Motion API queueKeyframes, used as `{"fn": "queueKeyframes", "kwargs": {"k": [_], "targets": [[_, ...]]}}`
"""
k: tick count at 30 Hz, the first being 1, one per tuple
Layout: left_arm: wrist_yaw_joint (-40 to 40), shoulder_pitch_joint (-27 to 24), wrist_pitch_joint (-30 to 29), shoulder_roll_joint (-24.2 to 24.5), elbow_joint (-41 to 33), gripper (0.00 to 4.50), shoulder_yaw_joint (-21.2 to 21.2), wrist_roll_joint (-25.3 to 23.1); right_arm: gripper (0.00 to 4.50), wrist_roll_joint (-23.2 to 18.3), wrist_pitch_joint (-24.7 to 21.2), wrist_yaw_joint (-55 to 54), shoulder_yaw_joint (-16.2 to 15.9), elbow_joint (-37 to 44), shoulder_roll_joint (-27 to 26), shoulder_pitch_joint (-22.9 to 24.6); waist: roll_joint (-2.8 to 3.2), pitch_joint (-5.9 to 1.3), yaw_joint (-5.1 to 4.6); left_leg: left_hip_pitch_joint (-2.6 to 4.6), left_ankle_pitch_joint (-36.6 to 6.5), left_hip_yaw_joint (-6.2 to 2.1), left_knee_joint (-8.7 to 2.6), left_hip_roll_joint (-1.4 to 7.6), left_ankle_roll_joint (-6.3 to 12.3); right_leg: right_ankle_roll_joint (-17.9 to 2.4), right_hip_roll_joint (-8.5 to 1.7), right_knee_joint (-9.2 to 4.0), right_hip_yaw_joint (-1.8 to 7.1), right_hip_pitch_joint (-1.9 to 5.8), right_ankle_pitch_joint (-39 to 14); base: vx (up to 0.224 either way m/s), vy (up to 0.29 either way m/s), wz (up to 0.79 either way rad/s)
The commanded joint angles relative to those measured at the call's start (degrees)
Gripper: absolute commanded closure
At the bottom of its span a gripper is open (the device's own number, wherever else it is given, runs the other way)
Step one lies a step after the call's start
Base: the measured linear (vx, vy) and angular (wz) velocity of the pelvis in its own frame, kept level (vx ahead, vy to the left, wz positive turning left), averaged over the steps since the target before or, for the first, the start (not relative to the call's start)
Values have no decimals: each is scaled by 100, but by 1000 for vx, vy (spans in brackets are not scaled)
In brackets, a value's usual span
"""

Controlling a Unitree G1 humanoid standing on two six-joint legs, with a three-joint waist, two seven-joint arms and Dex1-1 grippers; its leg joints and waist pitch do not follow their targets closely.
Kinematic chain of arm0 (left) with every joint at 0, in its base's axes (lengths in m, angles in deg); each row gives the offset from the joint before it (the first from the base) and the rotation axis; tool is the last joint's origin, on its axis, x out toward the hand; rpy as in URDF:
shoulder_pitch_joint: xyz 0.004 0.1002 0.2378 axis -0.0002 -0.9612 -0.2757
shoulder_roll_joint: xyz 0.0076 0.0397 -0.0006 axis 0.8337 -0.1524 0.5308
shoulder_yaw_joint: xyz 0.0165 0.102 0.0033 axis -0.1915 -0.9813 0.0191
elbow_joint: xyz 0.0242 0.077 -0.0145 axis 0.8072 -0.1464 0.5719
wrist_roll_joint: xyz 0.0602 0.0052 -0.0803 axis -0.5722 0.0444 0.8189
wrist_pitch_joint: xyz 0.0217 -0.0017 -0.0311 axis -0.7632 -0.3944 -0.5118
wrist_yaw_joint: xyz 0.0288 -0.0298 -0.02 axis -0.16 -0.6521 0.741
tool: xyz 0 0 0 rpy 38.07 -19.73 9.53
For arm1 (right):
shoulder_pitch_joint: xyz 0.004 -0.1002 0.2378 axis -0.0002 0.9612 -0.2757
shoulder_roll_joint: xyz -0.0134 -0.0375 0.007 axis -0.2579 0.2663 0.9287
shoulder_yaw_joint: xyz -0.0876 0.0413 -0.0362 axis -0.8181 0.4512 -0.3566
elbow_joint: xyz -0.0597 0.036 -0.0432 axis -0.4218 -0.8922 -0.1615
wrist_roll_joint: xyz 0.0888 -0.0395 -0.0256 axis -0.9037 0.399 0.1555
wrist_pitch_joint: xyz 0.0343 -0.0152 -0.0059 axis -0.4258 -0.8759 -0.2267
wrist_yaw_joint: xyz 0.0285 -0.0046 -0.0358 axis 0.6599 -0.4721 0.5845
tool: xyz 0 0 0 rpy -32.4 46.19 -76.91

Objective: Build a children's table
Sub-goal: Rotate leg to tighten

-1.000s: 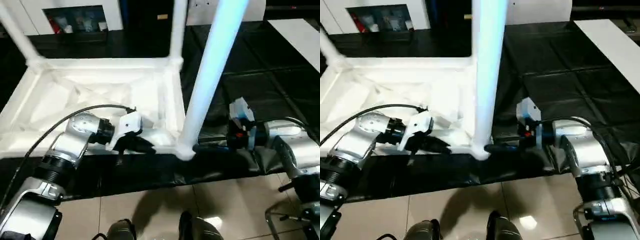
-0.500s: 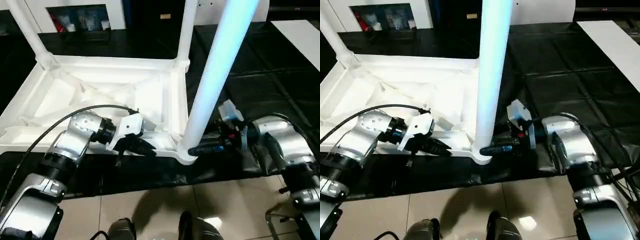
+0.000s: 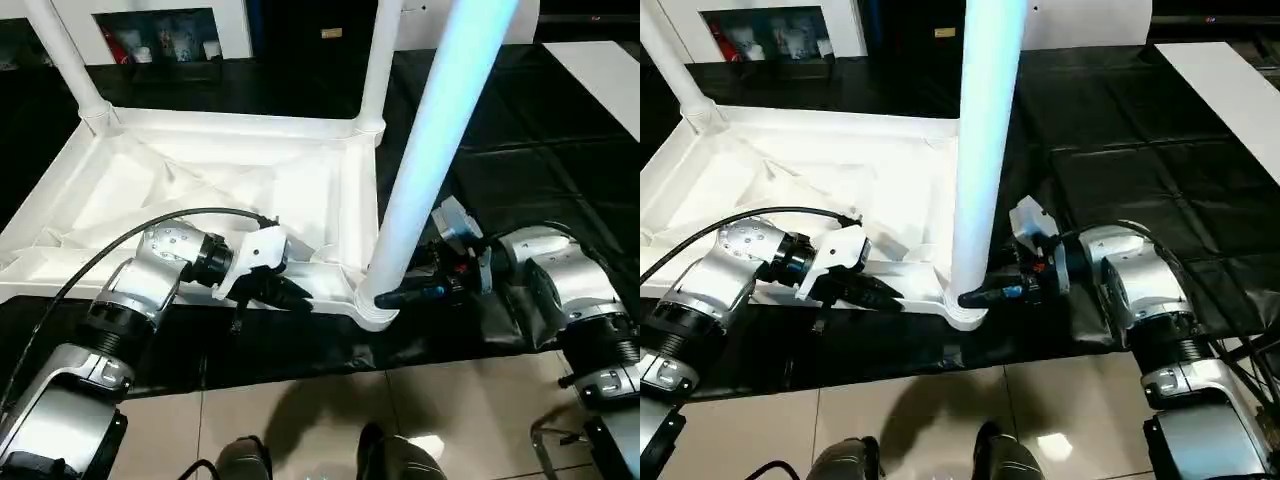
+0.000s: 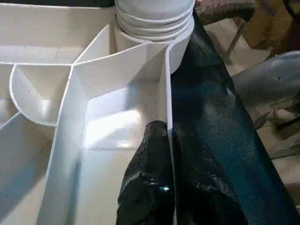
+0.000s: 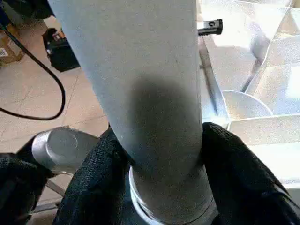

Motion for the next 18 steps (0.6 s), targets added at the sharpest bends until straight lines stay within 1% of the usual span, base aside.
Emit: {"fn": "queueKeyframes", "kwargs": {"k": [1,3,4,5,6,7,8,9,10,11,12,13,14,15,16,17,18], "targets": [[215,-6,-316,-184,-203,450,-86,4,246,-411,-523,-132,43,499,-139,209,-45,-493,-24,18,-491,62,-319,136,853,-1033,-298,-253,364,494,-1896,0,0,0],[511,-8,-643,-317,-331,450,-44,4,246,-466,-803,-580,114,838,-271,346,-54,-489,-19,14,-471,62,-326,133,822,-1020,-290,-253,360,496,-1923,0,0,0],[789,8,-894,-460,-397,450,4,1,246,-393,-938,-990,117,1079,-408,447,-52,-483,-8,16,-512,64,-327,130,786,-986,-294,-270,358,490,-2007,0,0,0],[1194,39,-1242,-684,-470,450,90,16,246,-259,-1149,-1644,131,1375,-658,562,-52,-454,-19,24,-614,70,-338,114,674,-883,-288,-318,353,483,-2279,0,0,0],[1280,49,-1311,-737,-477,450,113,24,246,-235,-1206,-1796,143,1422,-724,576,-50,-444,-31,26,-681,66,-340,98,591,-813,-292,-339,342,483,-2471,0,0,0],[1407,64,-1412,-819,-486,450,150,45,246,-208,-1313,-2042,175,1476,-842,586,-62,-432,-59,38,-860,62,-338,35,451,-599,-296,-417,299,490,-2961,0,0,0],[1546,89,-1516,-907,-491,450,180,54,246,-222,-1461,-2287,227,1548,-985,588,-87,-424,-106,15,-866,60,-337,-15,370,-390,-289,-466,274,515,-3248,0,0,0],[1563,92,-1525,-916,-490,450,184,53,246,-221,-1475,-2314,232,1555,-1001,587,-85,-414,-153,-2,-906,48,-337,-29,366,-255,-285,-506,247,511,-3411,0,0,0],[1899,153,-1698,-1093,-468,450,243,8,246,-165,-1730,-2853,335,1669,-1310,562,-68,-424,-181,10,-916,51,-330,-35,375,-215,-275,-521,242,507,-3429,0,0,0],[2076,198,-1757,-1176,-424,450,280,-24,246,-104,-1840,-3099,362,1706,-1451,544,-81,-411,-241,-24,-924,39,-330,-41,373,-146,-261,-531,222,509,-3438,0,0,0],[2425,284,-1888,-1337,-351,450,353,-90,246,18,-2071,-3595,409,1802,-1721,519,-65,-414,-282,-7,-938,45,-323,-46,354,-105,-256,-546,215,488,-3447,0,0,0],[2628,339,-1965,-1425,-301,450,411,-111,246,101,-2191,-3921,452,1835,-1891,502,-62,-420,-305,-10,-922,35,-322,-52,336,-98,-255,-548,203,489,-3438,0,0,0],[2771,387,-2039,-1493,-269,450,457,-114,246,116,-2316,-4176,503,1853,-2049,480,-64,-424,-354,-9,-934,35,-315,-70,332,-69,-248,-559,189,486,-3442,0,0,0],[2771,387,-2039,-1493,-269,450,457,-114,246,116,-2316,-4176,503,1853,-2049,480,-60,-427,-366,-2,-920,40,-312,-77,351,-55,-241,-570,193,485,-3426,0,0,0],[3188,503,-2223,-1678,-225,450,590,-143,246,236,-2457,-4850,586,1883,-2417,422,-55,-435,-390,0,-897,38,-314,-72,410,-85,-245,-558,199,481,-3331,0,0,0],[3426,561,-2388,-1800,-246,450,674,-160,246,288,-2568,-5281,636,1936,-2666,392,-35,-440,-420,-16,-846,34,-317,-52,421,-166,-245,-531,209,470,-3162,0,0,0],[3473,571,-2406,-1817,-246,450,687,-169,246,302,-2599,-5362,651,1939,-2709,384,-35,-448,-430,-18,-803,30,-317,-50,409,-202,-247,-512,209,476,-3076,0,0,0]]}}
